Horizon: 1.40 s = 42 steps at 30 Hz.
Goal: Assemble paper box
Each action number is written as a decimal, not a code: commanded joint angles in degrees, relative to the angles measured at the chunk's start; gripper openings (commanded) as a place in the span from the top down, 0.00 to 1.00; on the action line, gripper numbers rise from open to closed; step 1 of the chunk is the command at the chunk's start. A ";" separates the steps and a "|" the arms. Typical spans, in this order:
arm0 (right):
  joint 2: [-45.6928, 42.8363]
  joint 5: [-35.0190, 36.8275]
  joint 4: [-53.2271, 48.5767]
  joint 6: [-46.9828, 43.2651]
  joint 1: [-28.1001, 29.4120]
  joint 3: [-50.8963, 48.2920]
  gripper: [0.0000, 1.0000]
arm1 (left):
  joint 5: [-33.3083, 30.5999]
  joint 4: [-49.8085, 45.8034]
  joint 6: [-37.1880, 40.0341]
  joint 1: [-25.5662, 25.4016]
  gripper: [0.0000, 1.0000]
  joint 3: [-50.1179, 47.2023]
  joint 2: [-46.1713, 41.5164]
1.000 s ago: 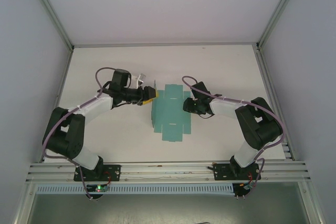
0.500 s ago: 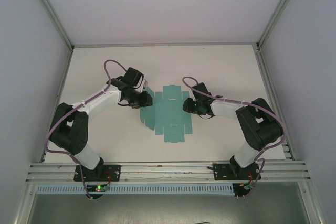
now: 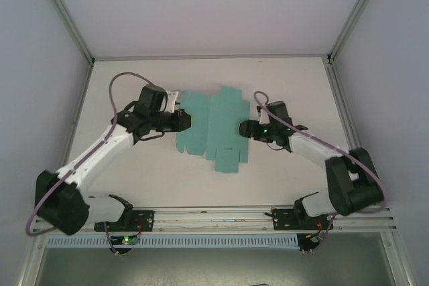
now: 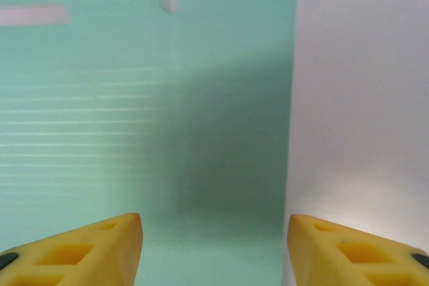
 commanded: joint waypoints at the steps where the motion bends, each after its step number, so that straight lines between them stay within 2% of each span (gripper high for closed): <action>1: -6.67 -12.62 4.03 -2.74 -3.67 -1.79 0.38 | 8.18 10.06 -0.87 0.04 1.00 -1.61 -4.99; 8: -19.41 -25.03 5.15 -5.20 -9.59 -5.04 0.34 | 10.99 13.96 -1.20 0.29 1.00 -4.33 -15.21; 14: -28.55 -25.31 5.41 -7.12 -13.08 -8.44 0.32 | 11.98 15.71 -1.75 0.19 1.00 -5.87 -19.49; 16: -29.88 -24.11 5.82 -6.79 -13.67 -8.98 0.32 | 12.71 15.47 -1.45 0.23 1.00 -5.66 -20.36; 19: -29.35 -26.31 8.55 -5.74 -14.42 -9.29 0.33 | 13.03 14.95 -1.10 0.24 1.00 -5.52 -21.51; 20: -28.83 -27.21 9.24 -5.15 -14.60 -9.10 0.35 | 12.73 14.93 -1.28 0.23 1.00 -5.69 -21.72; 23: -27.40 -31.08 11.28 -3.25 -14.67 -8.20 0.55 | 10.85 14.38 -1.21 0.25 1.00 -5.71 -21.67; 29: -28.42 -37.09 19.87 1.40 -14.47 -10.19 0.56 | 10.57 16.10 -1.62 0.22 1.00 -6.23 -20.12; 32: -29.28 -36.87 22.00 2.83 -14.42 -10.88 0.62 | 9.99 15.94 -1.39 0.19 1.00 -5.97 -19.68; 35: -29.48 -35.82 21.62 2.61 -14.42 -11.03 0.77 | 9.15 14.90 -0.79 0.21 1.00 -5.73 -19.43; 37: -29.40 -36.16 22.25 2.68 -14.42 -11.15 0.79 | 9.29 14.37 -0.50 0.23 1.00 -5.55 -19.24; 41: -28.81 -34.81 22.44 3.89 -13.71 -10.50 0.99 | 8.58 14.43 -1.06 0.23 1.00 -5.99 -18.56; 42: -28.71 -34.25 21.65 2.98 -13.12 -10.15 1.00 | 8.31 14.46 -1.26 0.18 1.00 -6.09 -18.21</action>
